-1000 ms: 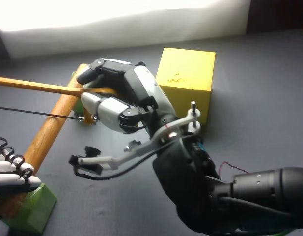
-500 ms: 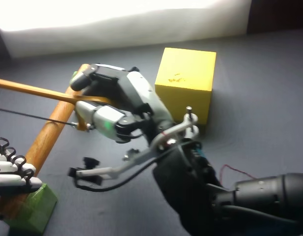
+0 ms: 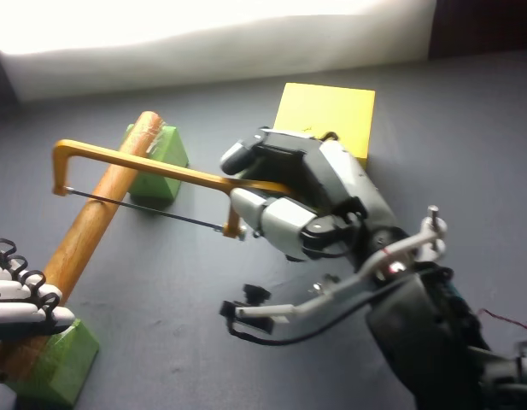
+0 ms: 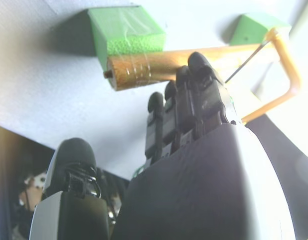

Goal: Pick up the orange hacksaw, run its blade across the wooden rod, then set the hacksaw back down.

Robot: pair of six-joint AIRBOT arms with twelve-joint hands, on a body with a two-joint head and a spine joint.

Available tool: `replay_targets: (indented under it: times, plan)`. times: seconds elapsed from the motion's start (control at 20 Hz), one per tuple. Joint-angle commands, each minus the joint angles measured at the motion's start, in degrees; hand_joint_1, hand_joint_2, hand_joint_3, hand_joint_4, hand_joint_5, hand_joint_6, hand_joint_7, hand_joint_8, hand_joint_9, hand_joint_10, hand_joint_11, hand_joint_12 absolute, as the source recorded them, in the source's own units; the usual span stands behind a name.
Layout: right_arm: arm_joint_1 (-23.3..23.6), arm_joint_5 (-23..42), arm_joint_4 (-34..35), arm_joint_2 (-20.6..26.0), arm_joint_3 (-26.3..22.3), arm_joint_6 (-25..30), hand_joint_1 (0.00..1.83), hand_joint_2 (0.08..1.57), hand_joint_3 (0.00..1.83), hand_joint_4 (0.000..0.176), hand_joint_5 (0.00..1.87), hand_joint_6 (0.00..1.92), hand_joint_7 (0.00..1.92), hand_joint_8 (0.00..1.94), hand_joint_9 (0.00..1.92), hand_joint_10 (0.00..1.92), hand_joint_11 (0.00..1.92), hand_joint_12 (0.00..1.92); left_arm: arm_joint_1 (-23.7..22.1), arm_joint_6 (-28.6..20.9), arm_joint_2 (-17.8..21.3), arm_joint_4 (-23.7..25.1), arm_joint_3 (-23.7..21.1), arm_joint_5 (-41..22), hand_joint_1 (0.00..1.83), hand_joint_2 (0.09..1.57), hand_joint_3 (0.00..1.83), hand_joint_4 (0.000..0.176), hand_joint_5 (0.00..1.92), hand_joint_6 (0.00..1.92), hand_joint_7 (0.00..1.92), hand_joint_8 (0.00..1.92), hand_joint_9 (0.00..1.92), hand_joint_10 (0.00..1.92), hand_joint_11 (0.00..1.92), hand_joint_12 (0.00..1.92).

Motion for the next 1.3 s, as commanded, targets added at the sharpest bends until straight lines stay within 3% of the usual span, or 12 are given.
replay_targets:
  times: [0.0, 0.4, 0.55, 0.75, 1.25]
  plan:
    - [-0.1, 5.01, -4.82, 1.04, -1.16, 0.74, 1.35, 1.21, 0.0, 0.0, 0.71, 1.16, 0.78, 1.33, 0.79, 1.52, 0.7, 1.61, -0.56, -0.04, -0.18, -0.65, 0.16, -0.89, 0.3, 1.25, 0.0, 0.0, 0.17, 0.0, 0.18, 0.0, 0.18, 0.0, 0.0, 0.49]
    - [-0.72, 10.95, -5.45, 11.86, -9.06, 1.42, 1.35, 1.21, 0.0, 0.0, 0.71, 1.17, 0.77, 1.32, 0.79, 1.52, 0.7, 1.66, -0.62, -0.04, -0.17, -0.65, 0.19, -0.89, 0.31, 1.25, 0.0, 0.0, 0.17, 0.0, 0.17, 0.0, 0.18, 0.0, 0.0, 0.48]
    - [-3.11, 14.22, -5.46, 13.58, -9.78, 3.93, 1.35, 1.21, 0.0, 0.0, 0.7, 1.19, 0.77, 1.33, 0.8, 1.5, 0.7, 1.61, -0.62, -0.04, -0.18, -0.65, 0.3, -0.89, 0.32, 1.25, 0.0, 0.0, 0.17, 0.0, 0.18, 0.0, 0.18, 0.0, 0.0, 0.47]
    - [-7.72, 16.3, -5.44, 13.53, -10.41, 7.04, 1.35, 1.22, 0.0, 0.0, 0.68, 1.19, 0.77, 1.34, 0.8, 1.51, 0.73, 1.59, -0.72, -0.04, -0.22, -0.65, 0.41, -0.89, 0.32, 1.26, 0.0, 0.0, 0.19, 0.0, 0.19, 0.01, 0.2, 0.01, 0.0, 0.5]
    - [-15.3, 18.29, -5.47, 9.42, -9.32, 7.48, 1.35, 1.21, 0.0, 0.0, 0.68, 1.2, 0.77, 1.31, 0.82, 1.49, 0.73, 1.6, -0.86, -0.04, -0.59, -0.65, 0.49, -0.89, 0.31, 1.26, 0.0, 0.0, 0.17, 0.0, 0.18, 0.0, 0.19, 0.0, 0.0, 0.48]
